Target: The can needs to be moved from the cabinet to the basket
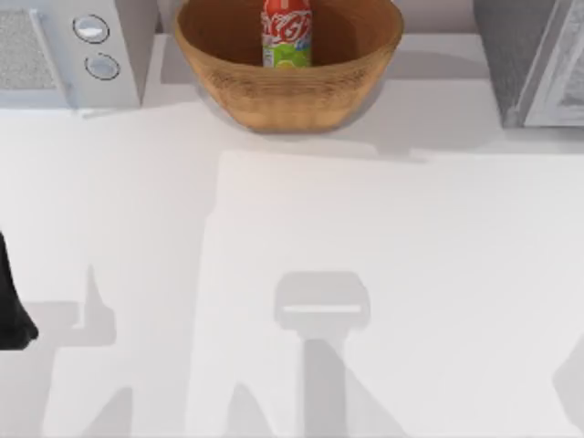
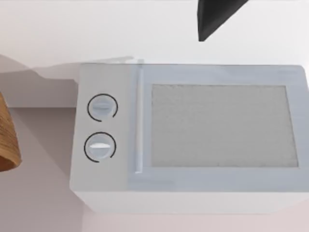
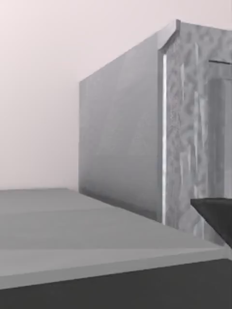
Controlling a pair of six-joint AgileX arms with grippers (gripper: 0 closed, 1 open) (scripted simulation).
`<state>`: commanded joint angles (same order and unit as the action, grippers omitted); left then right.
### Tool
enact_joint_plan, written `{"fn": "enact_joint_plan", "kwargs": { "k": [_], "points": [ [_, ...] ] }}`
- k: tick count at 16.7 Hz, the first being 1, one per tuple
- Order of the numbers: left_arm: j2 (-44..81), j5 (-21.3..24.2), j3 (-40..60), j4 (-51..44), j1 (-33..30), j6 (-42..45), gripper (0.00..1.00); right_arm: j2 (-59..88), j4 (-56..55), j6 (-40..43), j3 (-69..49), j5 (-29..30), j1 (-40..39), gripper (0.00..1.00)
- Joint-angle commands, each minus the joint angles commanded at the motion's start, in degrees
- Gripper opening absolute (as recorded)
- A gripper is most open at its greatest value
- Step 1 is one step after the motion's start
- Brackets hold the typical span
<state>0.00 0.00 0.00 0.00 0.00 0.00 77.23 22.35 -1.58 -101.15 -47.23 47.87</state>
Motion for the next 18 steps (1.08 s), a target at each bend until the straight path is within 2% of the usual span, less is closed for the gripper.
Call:
{"fn": "enact_joint_plan", "kwargs": {
  "k": [3, 12, 15, 18],
  "points": [
    [0.0, 0.0, 0.0, 0.0, 0.0, 0.0, 1.00, 0.2, 0.7, 0.1, -0.6, 12.8, -12.9, 1.00],
    [0.0, 0.0, 0.0, 0.0, 0.0, 0.0, 1.00, -1.6, 2.4, 0.3, 0.8, 58.6, -58.8, 1.00],
    [0.0, 0.0, 0.0, 0.0, 0.0, 0.0, 1.00, -2.6, 2.6, 0.4, 1.9, 68.5, -68.6, 1.00],
    [0.0, 0.0, 0.0, 0.0, 0.0, 0.0, 1.00, -3.1, 2.7, 0.4, 2.5, 72.8, -72.9, 1.00]
  ]
}}
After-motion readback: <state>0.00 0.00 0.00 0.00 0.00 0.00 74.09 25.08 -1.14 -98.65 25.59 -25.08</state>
